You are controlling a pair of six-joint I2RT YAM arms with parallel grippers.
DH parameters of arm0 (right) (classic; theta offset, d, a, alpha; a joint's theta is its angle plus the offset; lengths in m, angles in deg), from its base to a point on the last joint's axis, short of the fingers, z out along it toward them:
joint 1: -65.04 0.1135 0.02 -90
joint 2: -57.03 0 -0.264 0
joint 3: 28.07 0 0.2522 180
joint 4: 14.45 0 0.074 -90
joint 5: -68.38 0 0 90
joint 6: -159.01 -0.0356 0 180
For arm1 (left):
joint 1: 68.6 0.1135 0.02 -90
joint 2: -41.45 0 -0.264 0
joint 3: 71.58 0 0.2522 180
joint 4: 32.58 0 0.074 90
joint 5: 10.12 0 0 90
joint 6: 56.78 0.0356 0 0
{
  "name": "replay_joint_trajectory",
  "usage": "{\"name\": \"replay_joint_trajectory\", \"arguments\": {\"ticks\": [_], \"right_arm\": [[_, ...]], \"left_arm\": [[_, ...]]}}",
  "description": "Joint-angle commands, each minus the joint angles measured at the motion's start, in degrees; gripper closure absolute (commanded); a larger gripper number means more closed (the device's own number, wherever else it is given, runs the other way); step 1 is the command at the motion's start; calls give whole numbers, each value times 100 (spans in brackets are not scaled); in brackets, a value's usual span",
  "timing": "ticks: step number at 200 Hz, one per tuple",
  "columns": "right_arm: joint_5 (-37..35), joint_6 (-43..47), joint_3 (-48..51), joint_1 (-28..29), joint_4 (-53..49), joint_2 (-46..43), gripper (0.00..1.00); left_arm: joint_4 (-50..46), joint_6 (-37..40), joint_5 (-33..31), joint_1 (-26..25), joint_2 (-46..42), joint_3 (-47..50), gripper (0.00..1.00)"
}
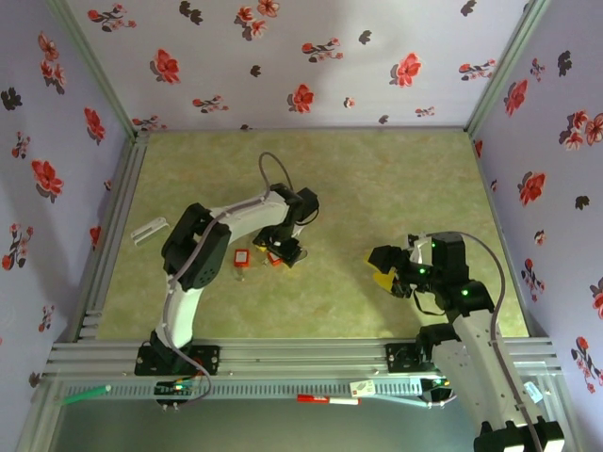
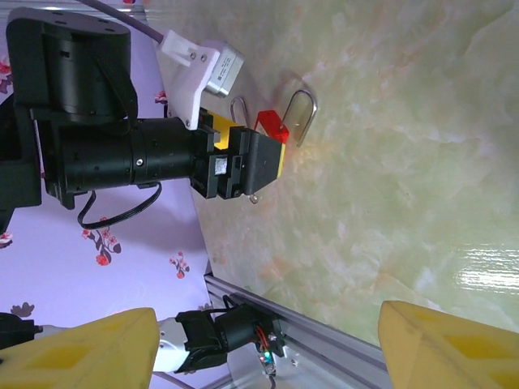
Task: Unlock with the key
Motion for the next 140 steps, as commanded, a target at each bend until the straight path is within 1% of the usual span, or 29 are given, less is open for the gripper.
{"name": "replay_joint_trajectory", "arguments": {"ticks": [1,42,62,93,116,140], "right_arm": [[-114,-56,-24,-33,-119,-23,28],[-154,-39,-124,-30,-134,8,28],[-141,-31,-122,-30,-59,75,28],[-69,4,-154,-30,83,220,27],[-40,25,-159,-30,222,327,27],[-6,67,-133,-31,313,454,27]], "left_arm": [[-245,225,-154,59,234,-145,29],[-350,-87,-95,80,328,-208,43],[-387,-328,81,86,265,-194,48],[-489,-977,406,89,110,-138,52],[-455,-1798,696,115,-94,-67,53],[-179,-2518,1083,120,-251,41,52]]}}
